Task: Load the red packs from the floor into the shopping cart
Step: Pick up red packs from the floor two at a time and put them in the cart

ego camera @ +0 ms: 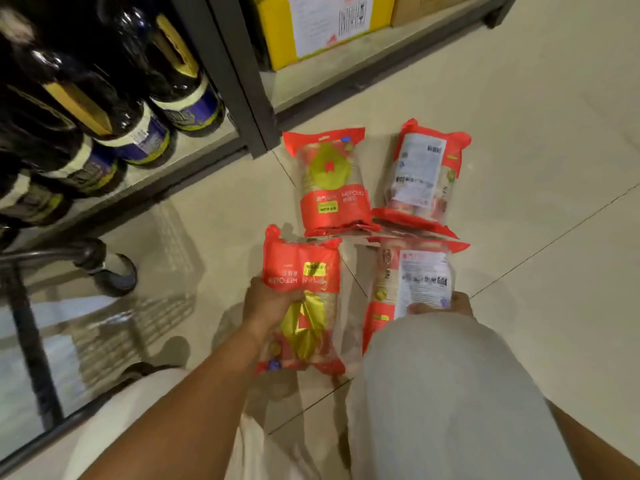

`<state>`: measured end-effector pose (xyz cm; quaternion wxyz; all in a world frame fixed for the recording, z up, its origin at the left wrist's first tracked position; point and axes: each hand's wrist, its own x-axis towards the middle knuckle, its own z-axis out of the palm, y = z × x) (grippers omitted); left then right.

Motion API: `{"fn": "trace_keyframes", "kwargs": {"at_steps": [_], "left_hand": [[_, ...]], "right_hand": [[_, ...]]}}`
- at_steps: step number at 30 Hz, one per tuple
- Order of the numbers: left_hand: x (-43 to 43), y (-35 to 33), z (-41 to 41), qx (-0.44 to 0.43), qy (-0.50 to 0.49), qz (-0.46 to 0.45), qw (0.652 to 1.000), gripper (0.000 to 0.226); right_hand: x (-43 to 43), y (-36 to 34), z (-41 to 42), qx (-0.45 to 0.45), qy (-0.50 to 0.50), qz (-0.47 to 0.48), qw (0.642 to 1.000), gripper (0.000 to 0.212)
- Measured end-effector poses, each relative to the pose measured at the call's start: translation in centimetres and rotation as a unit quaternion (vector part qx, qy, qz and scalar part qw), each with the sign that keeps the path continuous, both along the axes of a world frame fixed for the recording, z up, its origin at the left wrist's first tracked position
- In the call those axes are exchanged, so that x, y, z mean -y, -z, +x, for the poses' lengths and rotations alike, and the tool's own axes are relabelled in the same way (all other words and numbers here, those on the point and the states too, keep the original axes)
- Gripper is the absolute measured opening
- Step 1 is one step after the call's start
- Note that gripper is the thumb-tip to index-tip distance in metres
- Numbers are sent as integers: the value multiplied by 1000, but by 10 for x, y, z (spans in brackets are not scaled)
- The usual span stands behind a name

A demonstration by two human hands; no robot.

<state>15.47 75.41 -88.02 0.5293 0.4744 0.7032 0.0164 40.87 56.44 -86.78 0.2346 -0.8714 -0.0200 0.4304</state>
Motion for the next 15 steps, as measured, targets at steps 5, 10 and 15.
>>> {"fn": "trace_keyframes", "kwargs": {"at_steps": [5,10,15], "left_hand": [[-3,-193,-14,58,-81,92,991,74],[-11,-491,-26,175,-92,172,965,63],[7,-753,-87,236,-118,269,926,63]], "right_hand": [[-7,-174,16,70,12,106,992,71],[-49,-489,-14,107,-36,255,960,69],[-46,-742,-72,118,-80,365,920,60]]}}
